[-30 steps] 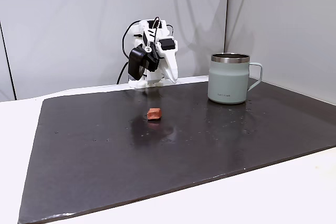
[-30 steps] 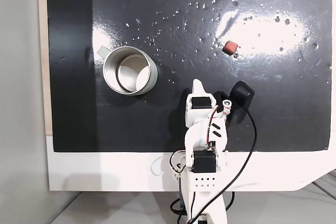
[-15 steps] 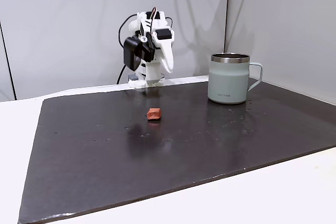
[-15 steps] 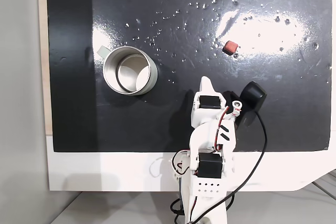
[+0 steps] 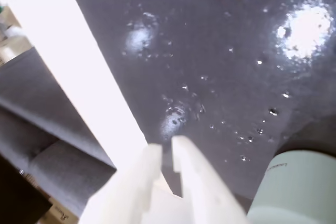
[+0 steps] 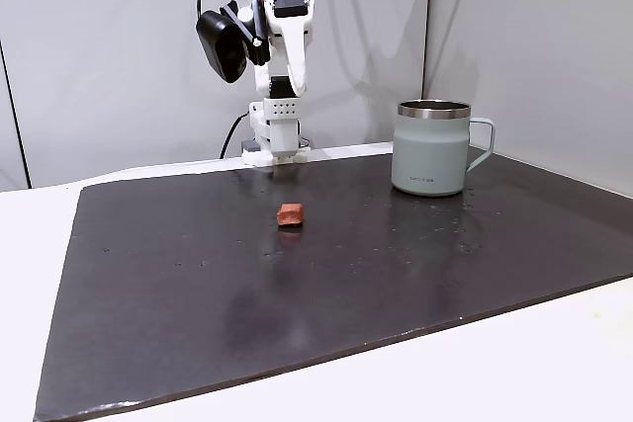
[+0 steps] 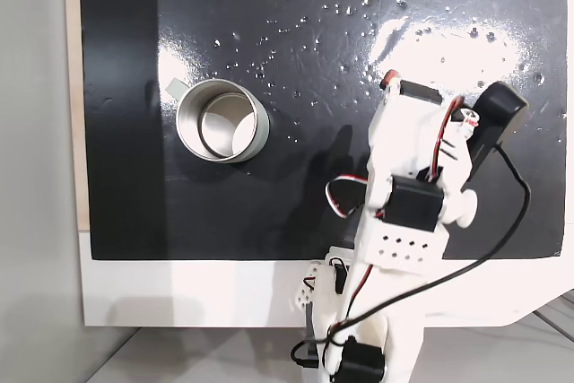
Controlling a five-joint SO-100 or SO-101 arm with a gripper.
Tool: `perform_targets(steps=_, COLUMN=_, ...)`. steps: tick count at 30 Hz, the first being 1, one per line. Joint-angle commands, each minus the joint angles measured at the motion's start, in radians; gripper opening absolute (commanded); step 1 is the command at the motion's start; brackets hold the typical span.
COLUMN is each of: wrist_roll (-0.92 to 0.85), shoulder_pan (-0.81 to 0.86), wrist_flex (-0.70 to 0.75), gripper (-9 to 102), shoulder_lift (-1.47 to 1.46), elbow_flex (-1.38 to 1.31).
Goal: Grasp a cube and put it in the cup.
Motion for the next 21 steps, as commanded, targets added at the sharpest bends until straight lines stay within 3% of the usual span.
perform_targets(steps=1, wrist_roll=0.032, shoulder_pan=0.008, wrist_flex=0.109, gripper=0, shoulder_lift=-0.166, elbow_flex=-0.25)
perform_targets(steps=9, wrist_roll=0.132, shoulder_pan=0.041, wrist_flex=0.301, gripper=0, shoulder_lift=-0.439, elbow_flex=-0.531)
perform_targets(steps=21, wrist_roll=0.245, shoulder_pan=0.064, wrist_flex=0.385, gripper=0, shoulder_lift=-0.594, elbow_flex=-0.641)
